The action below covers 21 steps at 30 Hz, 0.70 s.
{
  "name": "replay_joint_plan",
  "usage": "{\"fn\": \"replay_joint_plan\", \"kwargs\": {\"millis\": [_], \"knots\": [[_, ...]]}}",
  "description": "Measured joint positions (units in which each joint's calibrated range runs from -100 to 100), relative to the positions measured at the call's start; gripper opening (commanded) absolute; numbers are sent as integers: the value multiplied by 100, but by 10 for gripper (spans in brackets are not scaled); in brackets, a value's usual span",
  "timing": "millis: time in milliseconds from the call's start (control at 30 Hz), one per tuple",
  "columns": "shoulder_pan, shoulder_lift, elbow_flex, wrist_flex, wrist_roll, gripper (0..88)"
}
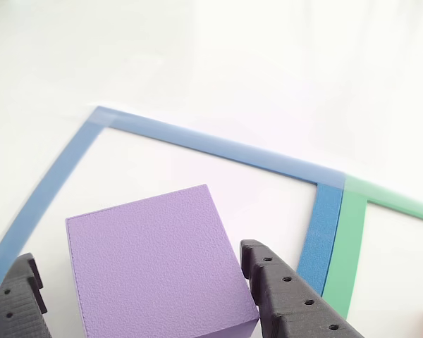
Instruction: Tower of hanoi
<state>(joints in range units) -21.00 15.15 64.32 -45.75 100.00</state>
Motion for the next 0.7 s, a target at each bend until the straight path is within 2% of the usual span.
{"fn": "replay_joint_plan", "kwargs": {"millis": [200, 367, 533, 700], "knots": [[0, -135, 0, 112, 0, 368], [41, -1157, 17, 1051, 0, 327], [221, -2862, 113, 2881, 0, 210], [360, -4601, -139, 5337, 0, 107]]}}
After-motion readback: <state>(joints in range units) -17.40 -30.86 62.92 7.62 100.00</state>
